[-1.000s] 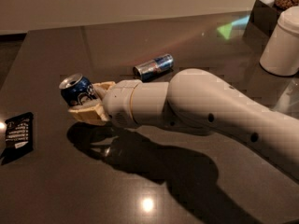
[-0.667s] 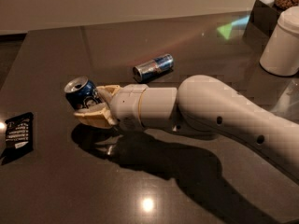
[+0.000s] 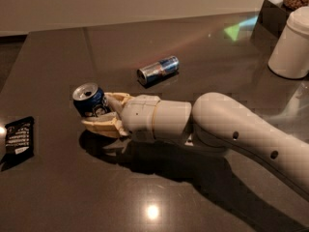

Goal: Place pepsi can upright

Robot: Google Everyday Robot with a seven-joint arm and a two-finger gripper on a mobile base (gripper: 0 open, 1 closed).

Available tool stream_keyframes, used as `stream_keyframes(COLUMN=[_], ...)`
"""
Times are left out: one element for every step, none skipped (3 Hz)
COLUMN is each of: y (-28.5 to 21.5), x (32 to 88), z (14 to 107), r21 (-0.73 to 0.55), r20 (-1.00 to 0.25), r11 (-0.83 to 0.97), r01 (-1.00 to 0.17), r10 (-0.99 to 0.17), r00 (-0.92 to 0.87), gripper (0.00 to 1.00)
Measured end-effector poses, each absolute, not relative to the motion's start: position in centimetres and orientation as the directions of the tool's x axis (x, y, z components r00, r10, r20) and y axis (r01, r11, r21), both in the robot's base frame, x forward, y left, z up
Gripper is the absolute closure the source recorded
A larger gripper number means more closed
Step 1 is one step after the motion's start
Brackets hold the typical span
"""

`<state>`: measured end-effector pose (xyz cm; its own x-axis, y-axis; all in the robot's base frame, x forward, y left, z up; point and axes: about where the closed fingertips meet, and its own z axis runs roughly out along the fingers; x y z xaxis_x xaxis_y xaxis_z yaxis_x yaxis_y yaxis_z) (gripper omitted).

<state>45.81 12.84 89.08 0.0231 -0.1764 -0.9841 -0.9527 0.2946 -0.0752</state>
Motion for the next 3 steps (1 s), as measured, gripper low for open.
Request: stream_keyframes(y=[12.6, 12.41, 12.18], x=[45.85, 45.73, 45.7], z=[88.93, 88.78, 88.45], r21=[-0.088, -0.109, -0.115], r20=[-0.99, -0.992, -0.992], r11=[0.308, 0.311, 0.32], r01=[-0.947, -0.944, -0.941], r10=[-0.134, -0.101, -0.094], r00=[0.048, 0.081, 0.089], gripper=[0.39, 0.07, 0.0])
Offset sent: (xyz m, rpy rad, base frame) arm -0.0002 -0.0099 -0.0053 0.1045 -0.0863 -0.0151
